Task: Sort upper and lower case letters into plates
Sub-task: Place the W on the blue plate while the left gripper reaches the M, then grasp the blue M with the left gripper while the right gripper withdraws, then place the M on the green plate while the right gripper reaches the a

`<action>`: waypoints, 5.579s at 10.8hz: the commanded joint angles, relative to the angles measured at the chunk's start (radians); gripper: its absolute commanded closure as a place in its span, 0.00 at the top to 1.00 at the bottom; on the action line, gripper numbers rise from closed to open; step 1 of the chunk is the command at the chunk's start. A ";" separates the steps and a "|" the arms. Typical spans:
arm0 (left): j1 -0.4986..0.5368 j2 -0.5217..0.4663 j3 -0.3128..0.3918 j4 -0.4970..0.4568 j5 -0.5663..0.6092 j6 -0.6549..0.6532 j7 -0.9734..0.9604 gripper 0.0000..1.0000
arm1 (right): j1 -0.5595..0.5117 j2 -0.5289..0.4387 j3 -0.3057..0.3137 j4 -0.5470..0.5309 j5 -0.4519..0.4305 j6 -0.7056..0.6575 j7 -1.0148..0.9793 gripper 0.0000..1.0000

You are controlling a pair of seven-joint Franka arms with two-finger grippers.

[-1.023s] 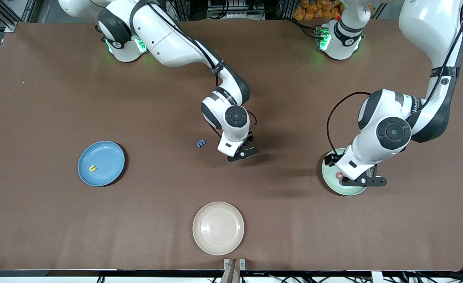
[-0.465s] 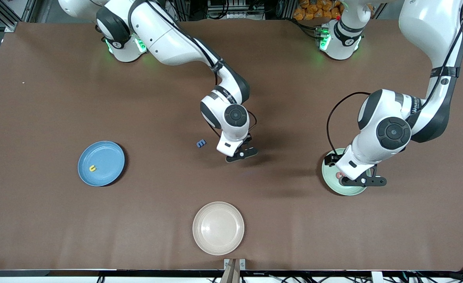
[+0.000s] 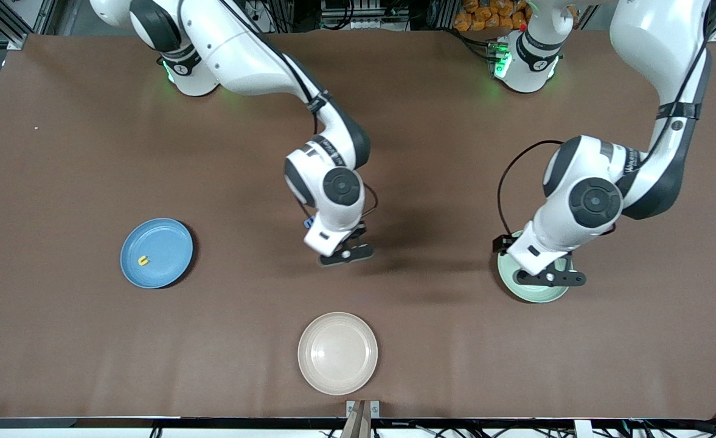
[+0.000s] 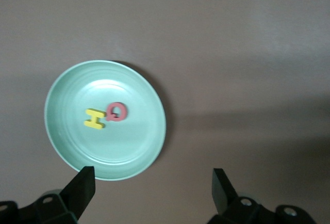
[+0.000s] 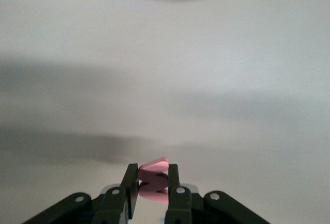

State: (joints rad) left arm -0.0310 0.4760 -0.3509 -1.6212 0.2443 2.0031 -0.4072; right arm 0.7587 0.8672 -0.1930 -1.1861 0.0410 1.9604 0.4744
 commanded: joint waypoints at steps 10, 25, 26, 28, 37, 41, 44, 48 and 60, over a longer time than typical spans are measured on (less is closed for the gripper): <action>-0.644 0.179 0.004 0.109 -0.002 0.087 -0.384 1.00 | -0.288 -0.083 -0.181 -0.194 -0.194 -0.225 0.130 0.00; -0.756 0.326 0.039 -0.017 0.007 0.414 -0.467 1.00 | -0.391 -0.336 -0.178 -0.639 -0.052 0.132 -0.138 1.00; -0.789 0.331 0.076 -0.009 0.006 0.414 -0.466 1.00 | -0.389 -0.338 -0.178 -0.642 -0.052 0.136 -0.140 1.00; -0.807 0.332 0.095 0.004 0.006 0.413 -0.463 1.00 | -0.391 -0.338 -0.177 -0.641 -0.052 0.140 -0.138 1.00; -0.807 0.358 0.098 0.040 0.007 0.413 -0.449 0.81 | -0.392 -0.324 -0.177 -0.636 -0.050 0.147 -0.138 1.00; -0.800 0.354 0.099 0.040 0.007 0.411 -0.449 0.48 | -0.386 -0.324 -0.177 -0.630 -0.049 0.146 -0.122 1.00; -0.799 0.348 0.099 0.040 0.006 0.387 -0.458 0.00 | -0.386 -0.324 -0.175 -0.616 -0.011 0.143 -0.122 1.00; -0.736 0.238 0.098 0.040 -0.005 0.272 -0.458 0.00 | -0.371 -0.324 -0.174 -0.595 0.023 0.135 -0.117 1.00; -0.074 0.073 0.096 0.038 -0.095 0.069 0.124 0.00 | -0.023 -0.131 -0.080 -0.321 0.191 0.146 0.474 1.00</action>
State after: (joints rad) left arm -0.1629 0.5342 -0.2452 -1.5793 0.1579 2.0791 -0.3541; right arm 0.7114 0.6810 -0.2902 -1.5887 0.2180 2.1161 0.8624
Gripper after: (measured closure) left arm 0.608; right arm 0.000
